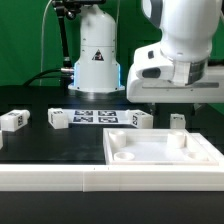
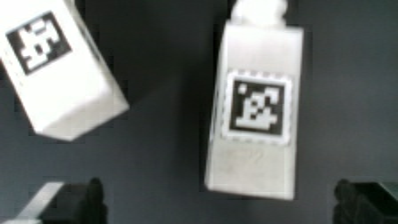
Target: Assemble one leg
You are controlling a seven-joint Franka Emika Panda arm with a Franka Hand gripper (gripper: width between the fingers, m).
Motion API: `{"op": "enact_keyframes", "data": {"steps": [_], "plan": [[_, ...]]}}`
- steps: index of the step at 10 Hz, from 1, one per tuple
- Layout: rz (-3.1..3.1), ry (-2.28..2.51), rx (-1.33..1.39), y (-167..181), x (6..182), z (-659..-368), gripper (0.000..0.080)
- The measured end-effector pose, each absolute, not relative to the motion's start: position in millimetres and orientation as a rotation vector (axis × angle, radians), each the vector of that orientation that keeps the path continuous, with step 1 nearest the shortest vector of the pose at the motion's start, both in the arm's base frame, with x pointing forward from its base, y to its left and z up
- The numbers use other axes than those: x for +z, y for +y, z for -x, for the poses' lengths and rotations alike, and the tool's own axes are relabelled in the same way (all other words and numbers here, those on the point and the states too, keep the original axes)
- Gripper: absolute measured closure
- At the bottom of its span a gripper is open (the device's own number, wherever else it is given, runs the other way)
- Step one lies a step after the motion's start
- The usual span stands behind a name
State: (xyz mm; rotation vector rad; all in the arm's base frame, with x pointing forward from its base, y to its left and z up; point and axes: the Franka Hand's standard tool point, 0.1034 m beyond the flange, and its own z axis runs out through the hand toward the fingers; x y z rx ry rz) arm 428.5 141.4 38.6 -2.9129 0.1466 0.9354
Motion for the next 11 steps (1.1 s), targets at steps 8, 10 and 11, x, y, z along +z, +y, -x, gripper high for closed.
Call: {"op": "enact_keyframes", "data": {"steps": [8, 10, 11], "plan": [[2.821, 0.127, 1.229, 150.9, 13.4, -413.7, 0.0151], [2.815, 0.128, 1.255, 151.2, 7.0, -407.5, 0.0151], [2.814, 0.129, 1.256, 151.0, 6.6, -407.2, 0.0151]]}}
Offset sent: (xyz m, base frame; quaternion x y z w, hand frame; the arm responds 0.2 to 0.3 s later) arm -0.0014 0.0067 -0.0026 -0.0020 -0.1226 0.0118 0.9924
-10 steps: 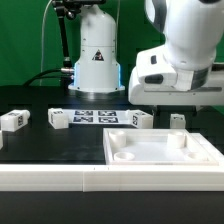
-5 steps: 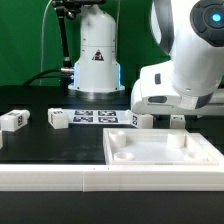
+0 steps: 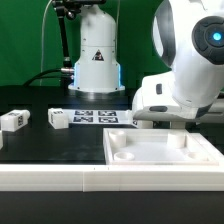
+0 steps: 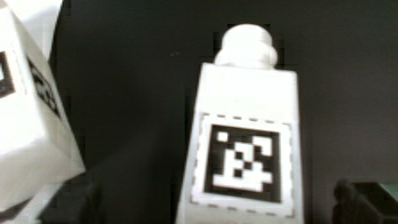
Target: Assemble one leg
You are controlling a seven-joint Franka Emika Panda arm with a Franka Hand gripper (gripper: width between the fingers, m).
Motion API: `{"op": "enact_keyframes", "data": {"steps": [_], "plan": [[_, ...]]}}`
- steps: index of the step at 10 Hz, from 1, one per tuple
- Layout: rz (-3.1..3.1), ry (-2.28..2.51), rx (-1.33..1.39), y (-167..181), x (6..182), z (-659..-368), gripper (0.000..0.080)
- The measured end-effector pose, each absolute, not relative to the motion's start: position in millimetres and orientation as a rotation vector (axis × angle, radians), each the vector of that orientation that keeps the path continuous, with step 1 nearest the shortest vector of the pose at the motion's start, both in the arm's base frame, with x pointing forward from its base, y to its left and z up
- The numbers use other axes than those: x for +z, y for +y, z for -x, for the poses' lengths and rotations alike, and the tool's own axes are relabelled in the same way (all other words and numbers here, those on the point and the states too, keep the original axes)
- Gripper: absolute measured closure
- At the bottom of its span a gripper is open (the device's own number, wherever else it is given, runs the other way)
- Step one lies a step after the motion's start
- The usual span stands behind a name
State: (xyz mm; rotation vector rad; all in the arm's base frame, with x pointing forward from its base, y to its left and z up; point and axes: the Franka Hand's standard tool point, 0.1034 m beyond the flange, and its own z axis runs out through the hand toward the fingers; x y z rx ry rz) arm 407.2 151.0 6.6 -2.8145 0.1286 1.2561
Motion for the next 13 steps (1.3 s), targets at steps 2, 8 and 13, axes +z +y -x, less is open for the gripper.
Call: {"op": "enact_keyframes", "data": {"steps": [2, 8, 13], "plan": [[2.815, 0.129, 1.254, 150.6, 6.6, -407.9, 0.0244], [2.815, 0.129, 1.254, 150.5, 6.7, -407.9, 0.0508], [2.796, 0.047, 1.217, 138.0, 65.7, -423.6, 0.0508]]}}
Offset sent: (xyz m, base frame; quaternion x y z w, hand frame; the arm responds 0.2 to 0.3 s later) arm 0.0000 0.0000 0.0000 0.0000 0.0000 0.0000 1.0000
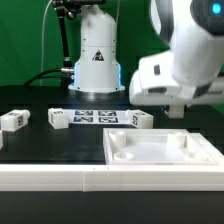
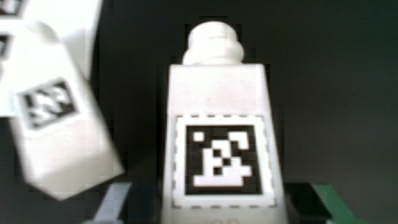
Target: Assemble one leg
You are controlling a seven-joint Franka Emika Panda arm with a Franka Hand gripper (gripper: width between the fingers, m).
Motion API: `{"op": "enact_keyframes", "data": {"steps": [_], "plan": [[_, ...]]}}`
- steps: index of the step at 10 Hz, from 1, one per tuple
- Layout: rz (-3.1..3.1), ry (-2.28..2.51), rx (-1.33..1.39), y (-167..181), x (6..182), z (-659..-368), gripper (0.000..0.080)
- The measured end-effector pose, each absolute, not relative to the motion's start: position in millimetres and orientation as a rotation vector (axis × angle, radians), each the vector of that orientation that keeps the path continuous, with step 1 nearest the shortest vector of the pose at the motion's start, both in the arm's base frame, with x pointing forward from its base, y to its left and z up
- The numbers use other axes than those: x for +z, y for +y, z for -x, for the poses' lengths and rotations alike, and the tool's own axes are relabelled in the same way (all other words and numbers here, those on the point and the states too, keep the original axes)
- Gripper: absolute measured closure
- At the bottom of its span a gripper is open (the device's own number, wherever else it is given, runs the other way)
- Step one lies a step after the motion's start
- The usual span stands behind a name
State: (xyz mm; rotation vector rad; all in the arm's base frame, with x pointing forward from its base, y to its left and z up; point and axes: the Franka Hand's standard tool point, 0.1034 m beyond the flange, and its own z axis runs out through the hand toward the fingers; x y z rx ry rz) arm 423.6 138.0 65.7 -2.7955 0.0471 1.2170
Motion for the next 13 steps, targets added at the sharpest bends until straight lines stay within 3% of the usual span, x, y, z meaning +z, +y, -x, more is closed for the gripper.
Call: {"op": "enact_keyframes", "data": {"steps": [2, 5, 8, 13], "plan": [[2.811, 0.051, 1.167, 133.2, 91.2, -435.2, 0.0508], [2.842, 0.058, 1.083, 135.1, 82.7, -438.8, 0.0507], [2.934, 0.031, 0.726, 130.6, 78.4, -457.3, 0.0507], [2.991, -0.007, 0.295, 121.0, 111.3, -506.9, 0.0506]]}}
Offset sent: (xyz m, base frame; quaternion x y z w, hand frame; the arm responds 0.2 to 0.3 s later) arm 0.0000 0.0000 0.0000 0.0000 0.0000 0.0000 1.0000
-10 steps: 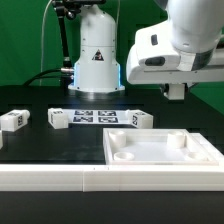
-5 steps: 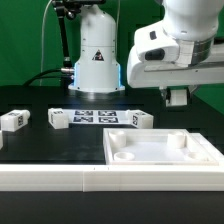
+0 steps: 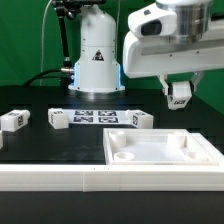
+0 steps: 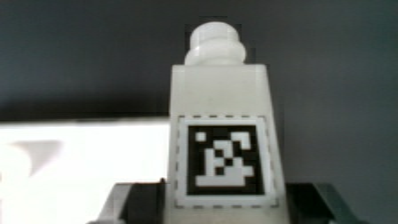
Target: Assemble one leg
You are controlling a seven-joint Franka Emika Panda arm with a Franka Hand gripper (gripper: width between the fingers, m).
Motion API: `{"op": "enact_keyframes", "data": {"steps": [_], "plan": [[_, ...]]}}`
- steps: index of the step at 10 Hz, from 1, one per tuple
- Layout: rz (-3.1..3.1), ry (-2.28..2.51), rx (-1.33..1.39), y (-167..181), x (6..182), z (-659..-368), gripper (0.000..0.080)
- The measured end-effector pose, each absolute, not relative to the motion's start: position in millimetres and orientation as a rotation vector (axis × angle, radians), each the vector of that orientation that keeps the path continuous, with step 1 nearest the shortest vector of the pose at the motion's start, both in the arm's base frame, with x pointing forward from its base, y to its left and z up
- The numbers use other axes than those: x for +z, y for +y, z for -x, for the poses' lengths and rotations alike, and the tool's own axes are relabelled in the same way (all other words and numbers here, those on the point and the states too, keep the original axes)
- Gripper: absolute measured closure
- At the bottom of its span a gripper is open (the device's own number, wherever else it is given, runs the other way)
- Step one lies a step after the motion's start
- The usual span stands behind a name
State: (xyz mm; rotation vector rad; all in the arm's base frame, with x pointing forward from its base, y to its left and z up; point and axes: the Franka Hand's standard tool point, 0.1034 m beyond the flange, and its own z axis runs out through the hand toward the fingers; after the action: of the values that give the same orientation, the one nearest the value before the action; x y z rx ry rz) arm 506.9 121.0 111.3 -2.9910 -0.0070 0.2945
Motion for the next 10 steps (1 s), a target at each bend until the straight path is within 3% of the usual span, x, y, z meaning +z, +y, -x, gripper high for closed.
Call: {"op": "enact_keyframes", "data": {"steps": [2, 6, 8, 10], "plan": [[3.002, 0.004, 0.094, 123.1, 121.5, -525.8, 0.0506], [2.997, -0.054, -0.363, 118.4, 113.4, -527.2, 0.0506], [2.975, -0.158, -0.615, 111.6, 123.3, -541.7, 0.0506], [2.972, -0.272, -0.636, 118.7, 129.4, -554.1, 0.0506]]}}
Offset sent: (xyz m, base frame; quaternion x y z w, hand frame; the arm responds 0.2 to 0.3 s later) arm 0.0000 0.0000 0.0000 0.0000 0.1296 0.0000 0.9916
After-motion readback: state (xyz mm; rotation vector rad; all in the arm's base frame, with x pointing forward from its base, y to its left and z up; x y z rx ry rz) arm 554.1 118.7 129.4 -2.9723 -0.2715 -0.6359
